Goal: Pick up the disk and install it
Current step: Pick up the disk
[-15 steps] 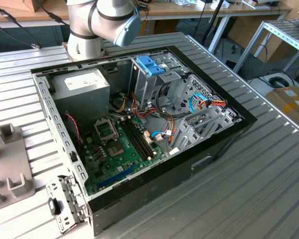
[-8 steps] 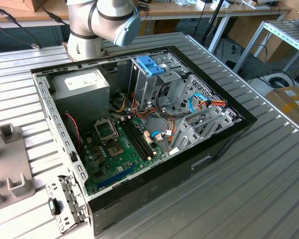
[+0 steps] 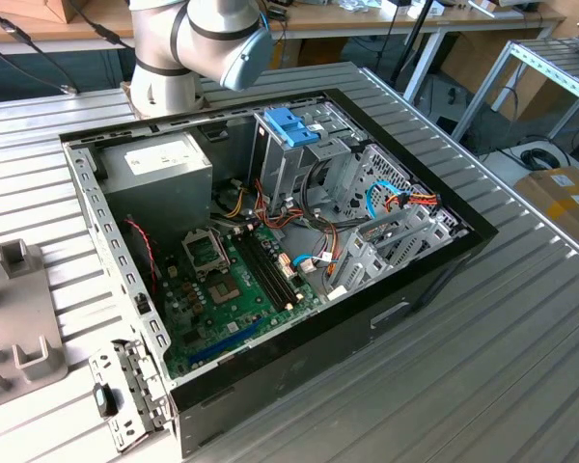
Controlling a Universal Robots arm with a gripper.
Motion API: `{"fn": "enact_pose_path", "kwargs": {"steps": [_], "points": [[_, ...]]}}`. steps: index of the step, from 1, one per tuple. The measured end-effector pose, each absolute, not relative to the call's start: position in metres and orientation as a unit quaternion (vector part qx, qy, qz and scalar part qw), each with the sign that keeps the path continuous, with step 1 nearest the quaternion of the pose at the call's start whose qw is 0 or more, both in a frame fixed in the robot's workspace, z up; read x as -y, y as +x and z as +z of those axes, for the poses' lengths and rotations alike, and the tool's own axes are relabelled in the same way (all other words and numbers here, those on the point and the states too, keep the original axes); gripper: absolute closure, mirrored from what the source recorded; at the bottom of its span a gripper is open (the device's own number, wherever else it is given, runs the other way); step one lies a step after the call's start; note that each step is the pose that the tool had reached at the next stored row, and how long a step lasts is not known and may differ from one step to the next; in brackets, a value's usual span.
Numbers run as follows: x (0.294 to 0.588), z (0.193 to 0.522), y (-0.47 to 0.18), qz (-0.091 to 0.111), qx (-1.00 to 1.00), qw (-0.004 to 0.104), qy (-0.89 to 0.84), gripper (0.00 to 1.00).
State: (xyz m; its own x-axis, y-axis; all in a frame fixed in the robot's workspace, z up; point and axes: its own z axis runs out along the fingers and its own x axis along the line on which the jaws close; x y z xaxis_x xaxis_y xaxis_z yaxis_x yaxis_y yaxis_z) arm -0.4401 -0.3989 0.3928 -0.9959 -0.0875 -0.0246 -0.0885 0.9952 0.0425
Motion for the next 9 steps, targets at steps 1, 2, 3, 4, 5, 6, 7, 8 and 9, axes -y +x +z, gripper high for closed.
{"fn": "enact_pose_path", "kwargs": {"steps": [1, 2, 3, 4, 5, 6, 7, 8, 9], "points": [[0.3989, 0.3928, -0.4401, 0.022, -0.999, 0.011, -0.046, 0.89], [0.3989, 0.3928, -0.4401, 0.022, -0.999, 0.011, -0.047, 0.89], [0.3989, 0.3929, -0.4401, 0.022, -0.998, 0.011, -0.049, 0.89], [0.3989, 0.3928, -0.4401, 0.022, -0.998, 0.011, -0.051, 0.89], [0.3989, 0.3929, -0.4401, 0.022, -0.998, 0.011, -0.053, 0.89], [0.3989, 0.3928, -0.4401, 0.022, -0.998, 0.011, -0.054, 0.89], [0.3989, 0.3929, -0.4401, 0.022, -0.998, 0.011, -0.056, 0.89], [0.3989, 0.3929, -0.4401, 0.022, -0.998, 0.011, -0.058, 0.89], [0.3989, 0.3929, -0.4401, 0.022, -0.998, 0.011, -0.06, 0.89]]}}
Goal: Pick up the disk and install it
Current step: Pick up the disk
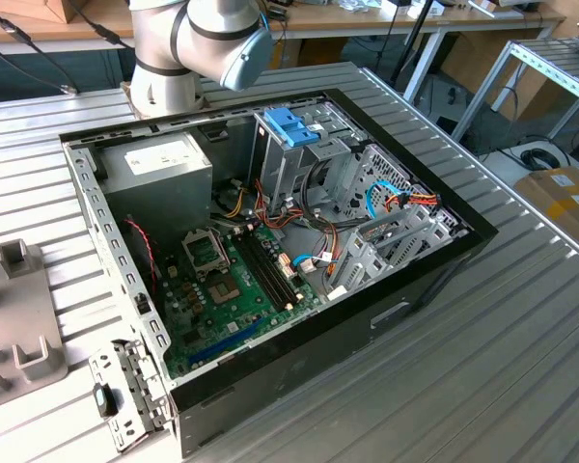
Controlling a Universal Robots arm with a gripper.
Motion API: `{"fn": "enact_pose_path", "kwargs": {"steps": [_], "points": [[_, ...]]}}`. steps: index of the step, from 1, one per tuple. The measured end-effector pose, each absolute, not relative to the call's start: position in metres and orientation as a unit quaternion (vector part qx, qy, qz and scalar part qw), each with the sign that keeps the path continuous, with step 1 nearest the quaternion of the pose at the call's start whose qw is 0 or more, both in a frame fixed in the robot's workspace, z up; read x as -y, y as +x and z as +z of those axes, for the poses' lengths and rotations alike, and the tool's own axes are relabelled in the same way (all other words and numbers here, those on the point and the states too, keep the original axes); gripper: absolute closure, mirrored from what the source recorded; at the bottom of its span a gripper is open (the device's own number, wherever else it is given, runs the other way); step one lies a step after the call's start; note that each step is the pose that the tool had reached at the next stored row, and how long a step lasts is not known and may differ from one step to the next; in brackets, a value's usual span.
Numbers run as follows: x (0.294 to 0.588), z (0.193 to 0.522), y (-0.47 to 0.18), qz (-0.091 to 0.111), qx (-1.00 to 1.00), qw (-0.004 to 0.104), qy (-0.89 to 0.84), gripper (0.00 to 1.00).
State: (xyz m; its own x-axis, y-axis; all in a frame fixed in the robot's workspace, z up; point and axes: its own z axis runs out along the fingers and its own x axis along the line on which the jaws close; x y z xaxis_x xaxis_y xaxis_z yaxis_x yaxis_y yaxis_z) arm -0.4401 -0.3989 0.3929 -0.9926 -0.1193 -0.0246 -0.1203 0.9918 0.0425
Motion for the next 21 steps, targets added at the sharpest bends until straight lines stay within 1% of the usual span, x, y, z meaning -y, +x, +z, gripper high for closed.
{"fn": "enact_pose_path", "kwargs": {"steps": [21], "points": [[0.3989, 0.3929, -0.4401, 0.022, -0.994, 0.01, -0.111, 0.89]]}}
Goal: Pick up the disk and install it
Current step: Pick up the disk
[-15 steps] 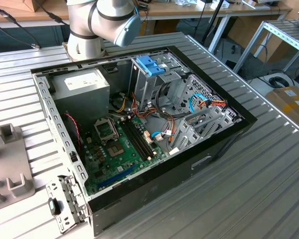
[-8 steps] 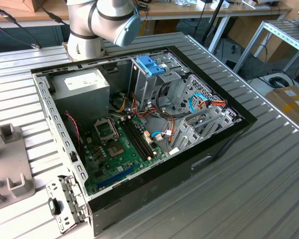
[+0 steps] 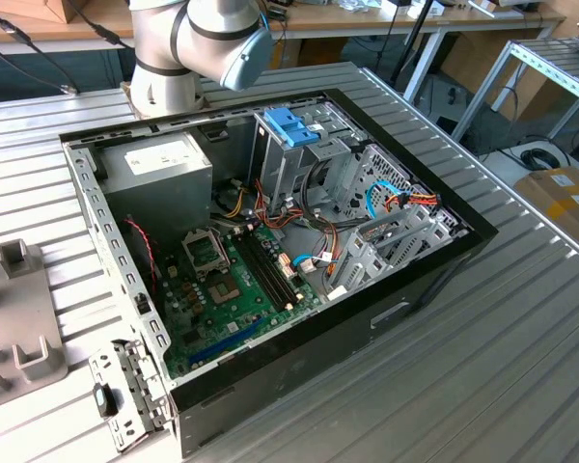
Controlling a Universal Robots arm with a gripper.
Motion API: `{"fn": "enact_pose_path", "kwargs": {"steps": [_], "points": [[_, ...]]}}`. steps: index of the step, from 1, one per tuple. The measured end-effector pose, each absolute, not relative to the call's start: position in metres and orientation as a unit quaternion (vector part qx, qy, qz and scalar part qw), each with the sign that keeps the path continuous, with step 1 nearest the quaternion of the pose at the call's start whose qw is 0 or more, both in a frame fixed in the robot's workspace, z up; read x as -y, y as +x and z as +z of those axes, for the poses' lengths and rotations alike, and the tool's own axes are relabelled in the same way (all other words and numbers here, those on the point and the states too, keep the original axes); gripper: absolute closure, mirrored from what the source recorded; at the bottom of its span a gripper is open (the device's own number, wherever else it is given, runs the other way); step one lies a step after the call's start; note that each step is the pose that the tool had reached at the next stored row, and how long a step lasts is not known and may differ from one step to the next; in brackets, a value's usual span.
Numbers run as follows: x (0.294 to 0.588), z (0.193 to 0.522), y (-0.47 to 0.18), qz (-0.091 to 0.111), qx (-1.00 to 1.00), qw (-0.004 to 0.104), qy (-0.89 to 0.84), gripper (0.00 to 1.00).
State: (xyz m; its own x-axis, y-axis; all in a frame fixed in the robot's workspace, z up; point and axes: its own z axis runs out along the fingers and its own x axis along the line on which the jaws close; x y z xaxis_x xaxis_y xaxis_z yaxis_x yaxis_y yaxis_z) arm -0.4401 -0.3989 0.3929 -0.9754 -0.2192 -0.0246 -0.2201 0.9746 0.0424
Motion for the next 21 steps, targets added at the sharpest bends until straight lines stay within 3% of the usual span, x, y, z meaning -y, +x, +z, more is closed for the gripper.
{"fn": "enact_pose_path", "kwargs": {"steps": [21], "points": [[0.3989, 0.3929, -0.4401, 0.023, -0.988, 0.009, -0.149, 0.89]]}}
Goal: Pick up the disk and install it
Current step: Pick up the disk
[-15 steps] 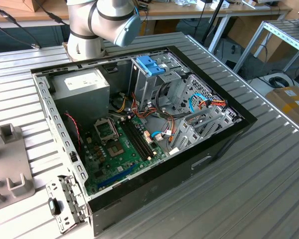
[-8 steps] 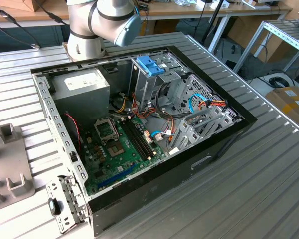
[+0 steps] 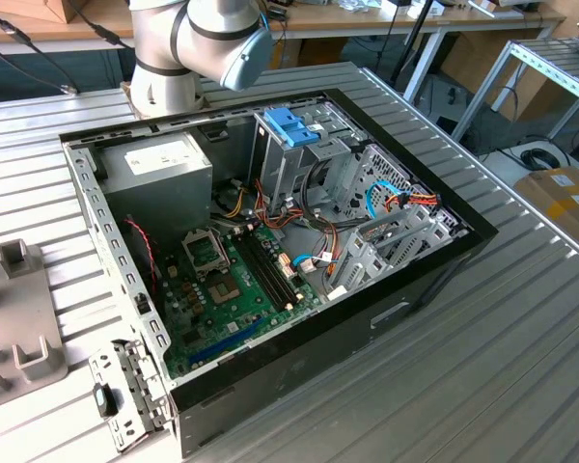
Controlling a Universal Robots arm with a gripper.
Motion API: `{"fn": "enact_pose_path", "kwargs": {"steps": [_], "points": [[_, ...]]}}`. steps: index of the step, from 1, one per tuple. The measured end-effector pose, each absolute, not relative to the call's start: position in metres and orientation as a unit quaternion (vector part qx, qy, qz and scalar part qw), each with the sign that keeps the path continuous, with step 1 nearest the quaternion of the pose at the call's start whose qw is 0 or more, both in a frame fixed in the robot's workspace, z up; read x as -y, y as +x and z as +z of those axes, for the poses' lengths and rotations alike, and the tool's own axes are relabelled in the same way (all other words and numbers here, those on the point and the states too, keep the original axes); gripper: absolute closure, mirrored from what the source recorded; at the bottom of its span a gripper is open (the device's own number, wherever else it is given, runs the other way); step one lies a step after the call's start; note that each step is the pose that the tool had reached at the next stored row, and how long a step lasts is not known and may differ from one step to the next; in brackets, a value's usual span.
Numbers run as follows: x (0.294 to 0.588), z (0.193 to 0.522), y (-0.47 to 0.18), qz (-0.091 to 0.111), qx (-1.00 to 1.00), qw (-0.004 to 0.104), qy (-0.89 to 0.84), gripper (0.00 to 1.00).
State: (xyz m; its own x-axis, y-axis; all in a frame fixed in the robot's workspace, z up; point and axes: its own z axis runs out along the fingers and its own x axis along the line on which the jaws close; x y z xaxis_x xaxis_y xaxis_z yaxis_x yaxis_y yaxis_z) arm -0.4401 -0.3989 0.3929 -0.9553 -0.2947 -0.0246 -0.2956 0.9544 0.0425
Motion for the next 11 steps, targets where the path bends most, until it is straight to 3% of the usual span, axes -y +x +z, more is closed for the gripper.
{"fn": "enact_pose_path", "kwargs": {"steps": [11], "points": [[0.3989, 0.3929, -0.4401, 0.023, -0.985, 0.008, -0.172, 0.89]]}}
